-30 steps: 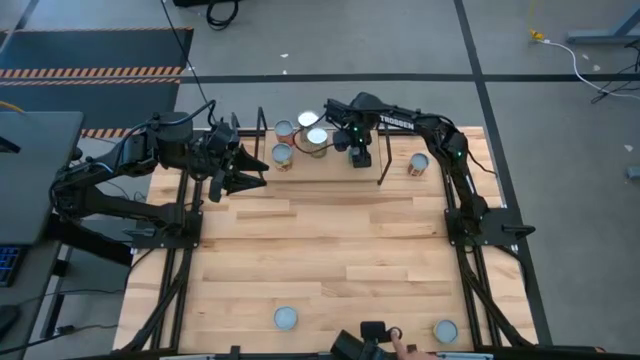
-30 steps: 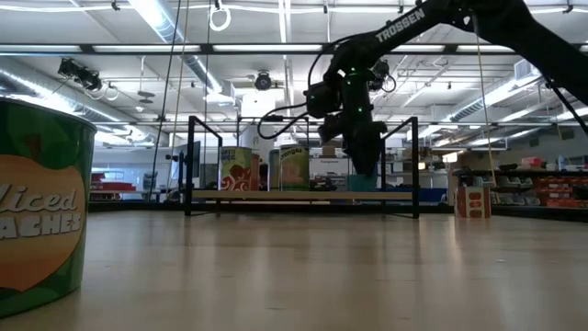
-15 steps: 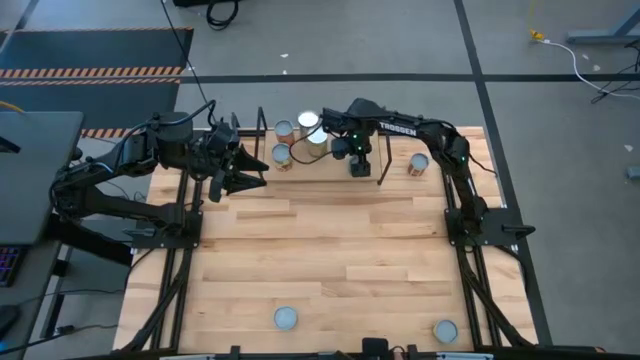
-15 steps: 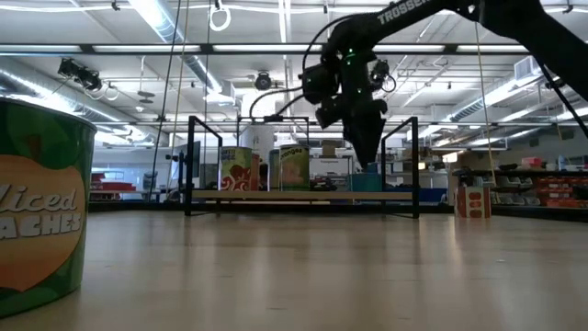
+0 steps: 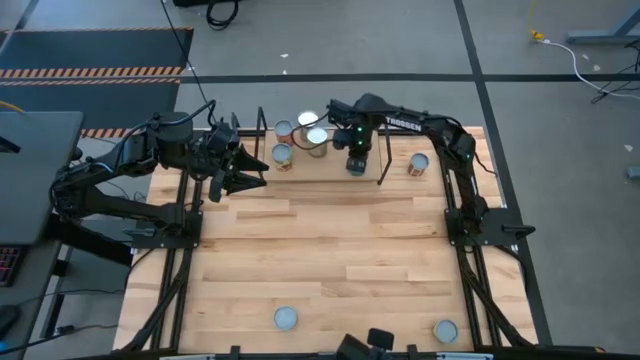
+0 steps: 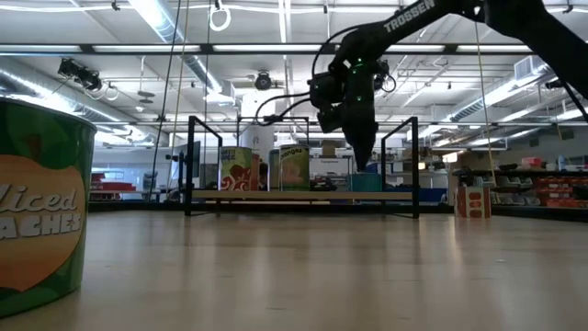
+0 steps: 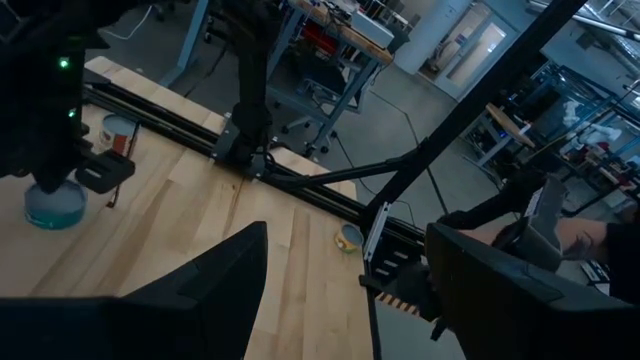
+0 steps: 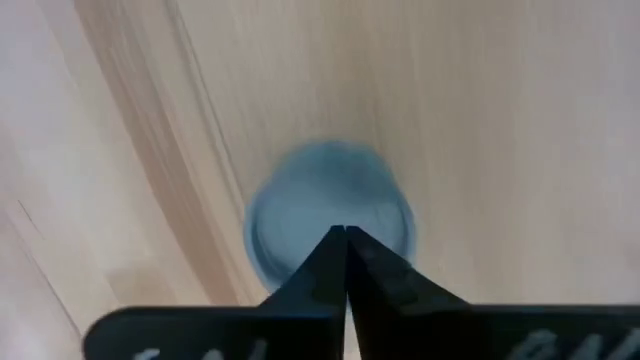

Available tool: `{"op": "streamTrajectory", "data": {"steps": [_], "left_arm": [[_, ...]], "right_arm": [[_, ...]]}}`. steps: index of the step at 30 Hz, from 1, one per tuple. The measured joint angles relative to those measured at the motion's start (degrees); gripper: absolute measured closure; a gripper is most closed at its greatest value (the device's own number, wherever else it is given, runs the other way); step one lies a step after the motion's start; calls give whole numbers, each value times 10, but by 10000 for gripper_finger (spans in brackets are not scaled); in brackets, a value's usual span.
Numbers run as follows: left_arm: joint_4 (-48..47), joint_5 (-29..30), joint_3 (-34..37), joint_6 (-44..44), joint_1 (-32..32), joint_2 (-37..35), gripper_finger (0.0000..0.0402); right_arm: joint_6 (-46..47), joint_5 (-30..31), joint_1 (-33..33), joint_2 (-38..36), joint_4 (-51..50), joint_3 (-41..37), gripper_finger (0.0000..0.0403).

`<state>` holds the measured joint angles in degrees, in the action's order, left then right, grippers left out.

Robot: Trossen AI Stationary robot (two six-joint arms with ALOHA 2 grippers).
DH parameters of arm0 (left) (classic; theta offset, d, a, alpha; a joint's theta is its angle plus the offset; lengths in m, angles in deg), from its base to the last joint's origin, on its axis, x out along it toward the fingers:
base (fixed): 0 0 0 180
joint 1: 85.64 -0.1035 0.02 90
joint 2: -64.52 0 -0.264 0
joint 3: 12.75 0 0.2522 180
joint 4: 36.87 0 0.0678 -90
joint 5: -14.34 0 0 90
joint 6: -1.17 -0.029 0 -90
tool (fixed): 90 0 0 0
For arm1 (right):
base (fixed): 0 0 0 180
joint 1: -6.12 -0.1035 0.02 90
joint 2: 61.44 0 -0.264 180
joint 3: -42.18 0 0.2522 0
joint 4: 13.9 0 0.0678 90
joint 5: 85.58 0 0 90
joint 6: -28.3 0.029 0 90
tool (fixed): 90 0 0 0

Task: Pick and place cans onto a shelf
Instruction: Put the canned tuna on the shelf

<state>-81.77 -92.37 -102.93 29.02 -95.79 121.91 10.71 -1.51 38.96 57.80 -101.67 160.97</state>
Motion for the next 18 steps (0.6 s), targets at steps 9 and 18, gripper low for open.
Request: {"op": "streamTrajectory", "data": {"steps": [9,18], "left_arm": [[0,0,0,0,0,0,127],[0,0,0,0,0,0,127]], "right_arm": [[9,21,-4,-1,13,-44,393],[9,69,-5,0,-14,-40,394]]}}
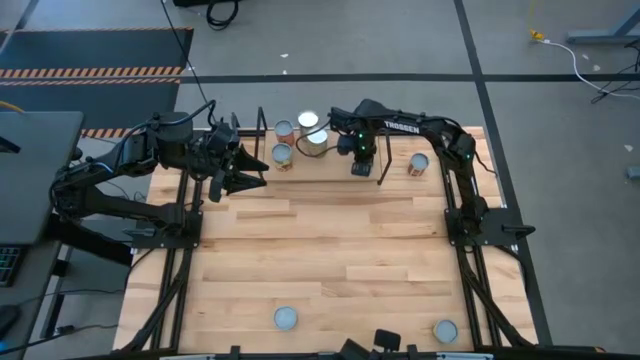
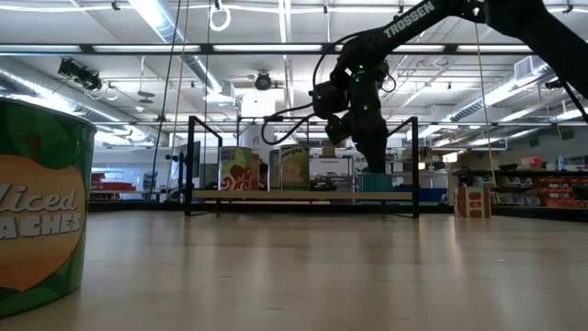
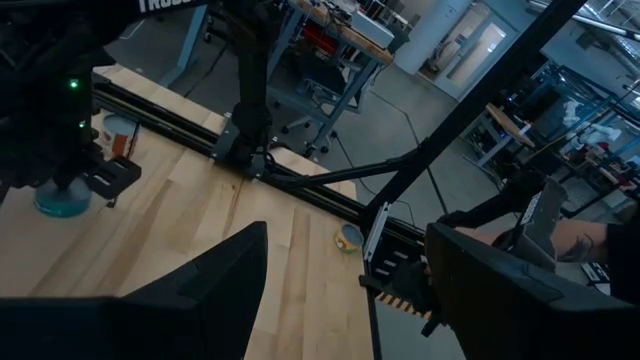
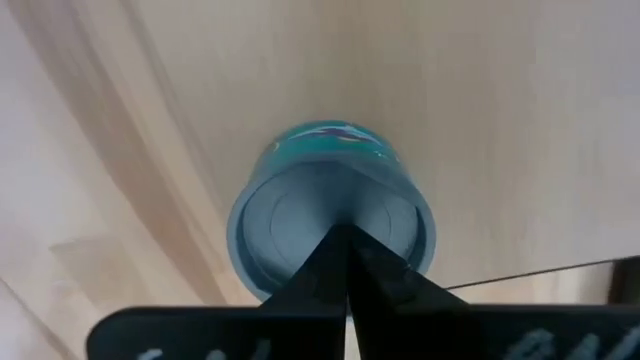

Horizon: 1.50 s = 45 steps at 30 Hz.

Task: Pick and place cans onto a shelf
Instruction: Put the canned tuna on the shelf, then adjust the canned goods on the shelf

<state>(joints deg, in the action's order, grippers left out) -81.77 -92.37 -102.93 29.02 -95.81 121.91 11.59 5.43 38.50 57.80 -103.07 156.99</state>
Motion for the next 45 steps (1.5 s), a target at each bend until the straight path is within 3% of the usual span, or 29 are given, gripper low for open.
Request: {"op": "streamTrajectory", "data": {"steps": [8,15,21,25,29,40,45], "left_arm": [[0,0,0,0,0,0,127],[0,0,0,0,0,0,127],[0,0,0,0,0,0,127],[0,0,0,0,0,0,127],[0,0,0,0,0,0,127],[0,0,0,0,0,0,127],[0,0,0,0,0,0,127]], "right_arm": [[1,7,-3,1,-17,21,395],[20,5,-25,1,-44,129,396],[15,-11,-40,1,83,227,395],[7,-44,-33,5,185,229,399],[-2,-69,-28,22,212,225,400],[-4,-14,-31,64,192,223,400],[0,-36,-31,64,179,223,400]]}}
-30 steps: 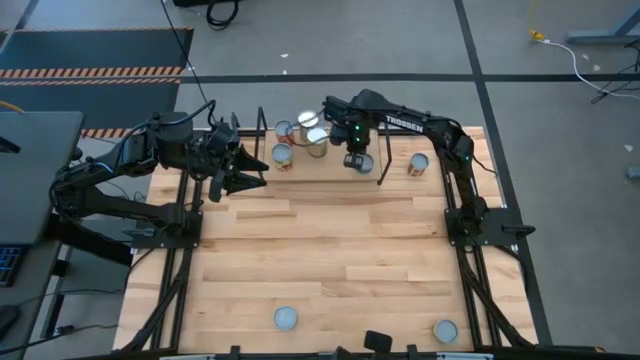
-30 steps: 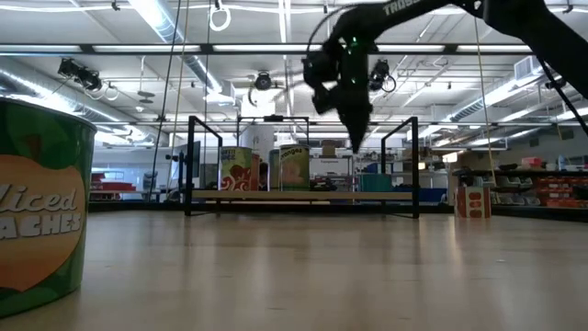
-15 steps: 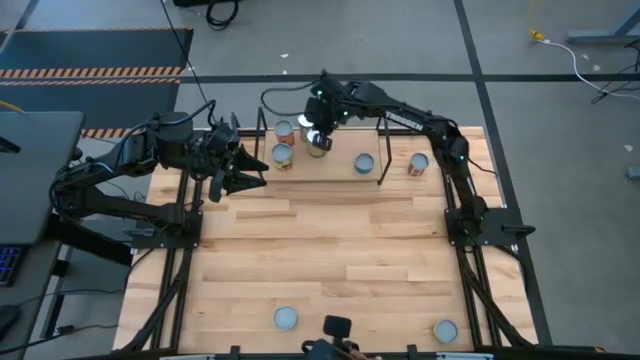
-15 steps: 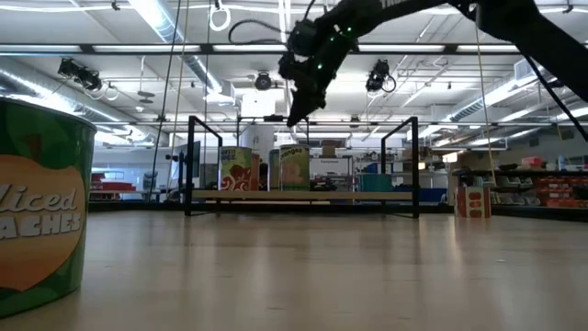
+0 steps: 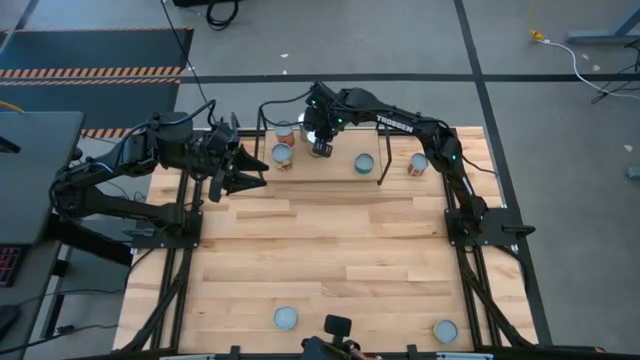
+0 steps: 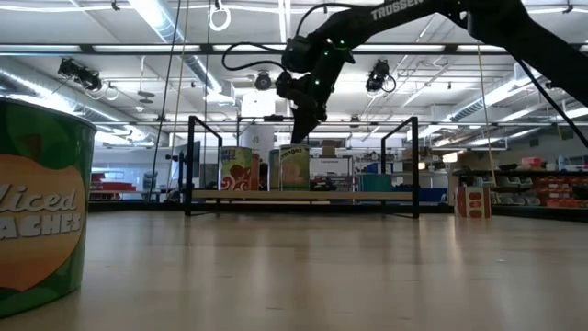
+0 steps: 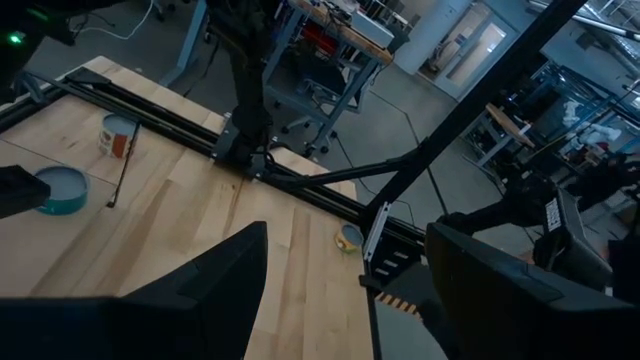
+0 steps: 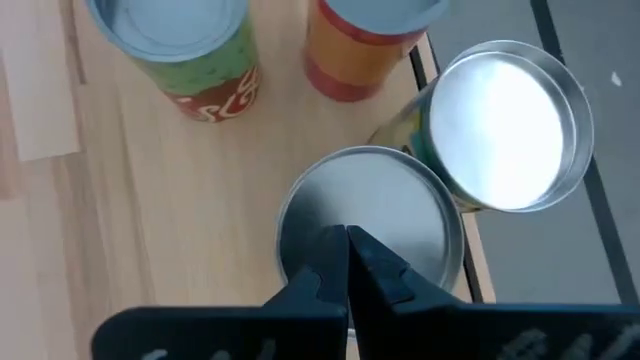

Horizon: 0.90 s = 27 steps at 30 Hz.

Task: Pick and place cans onto a shelf
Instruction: Adjust the canned goods on the shelf

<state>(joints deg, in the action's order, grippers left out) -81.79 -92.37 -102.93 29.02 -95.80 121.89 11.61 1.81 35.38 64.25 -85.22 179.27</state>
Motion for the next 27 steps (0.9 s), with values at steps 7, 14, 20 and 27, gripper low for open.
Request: {"op": "streamTrajectory", "data": {"steps": [7,14,20,27], "left_arm": [[0,0,0,0,0,0,127],[0,0,0,0,0,0,127],[0,0,0,0,0,0,127],[0,0,0,0,0,0,127]], "right_arm": [[4,-3,-6,15,8,2,400],[32,-43,-25,10,-8,1,400],[52,-55,-41,8,-14,0,400],[65,-56,-65,8,-10,0,400]]}}
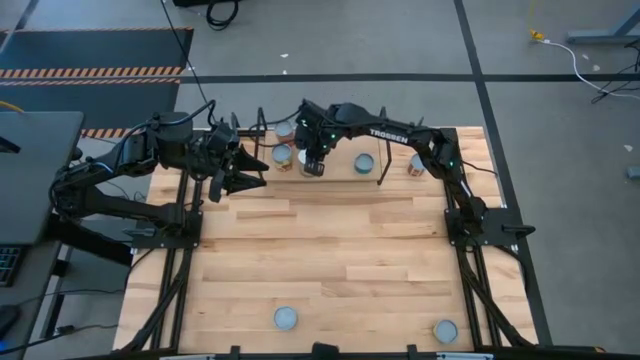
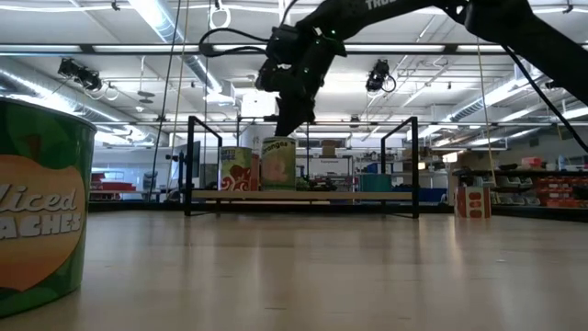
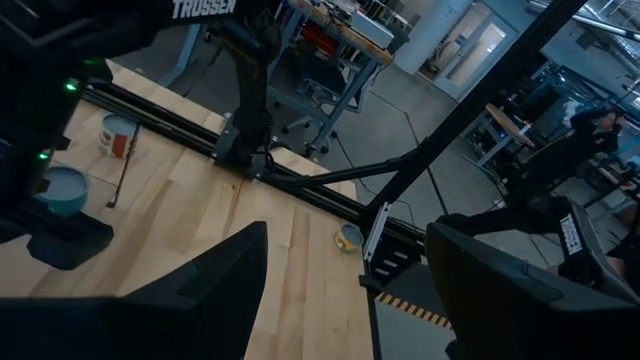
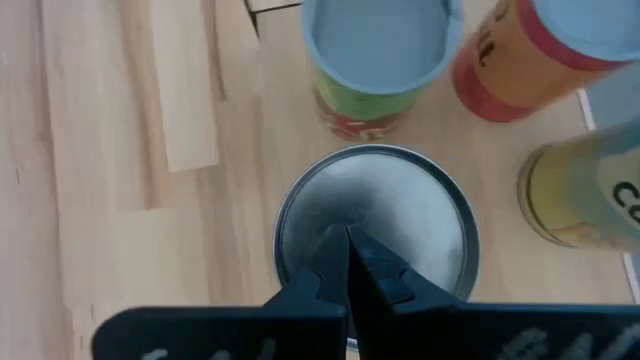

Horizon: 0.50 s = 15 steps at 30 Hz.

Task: Pick and place cans onto a shelf
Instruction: Adjust the canned goods on the shelf

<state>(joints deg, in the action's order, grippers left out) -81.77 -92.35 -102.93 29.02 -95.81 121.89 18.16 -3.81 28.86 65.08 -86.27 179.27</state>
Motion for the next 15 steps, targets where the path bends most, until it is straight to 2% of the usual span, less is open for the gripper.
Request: {"op": "streamTrajectory", "data": {"steps": [9,15], "left_arm": [[0,0,0,0,0,0,127],[0,0,0,0,0,0,127]], "right_arm": [[2,39,-5,0,23,1,400],[-11,38,11,0,10,58,400]]}}
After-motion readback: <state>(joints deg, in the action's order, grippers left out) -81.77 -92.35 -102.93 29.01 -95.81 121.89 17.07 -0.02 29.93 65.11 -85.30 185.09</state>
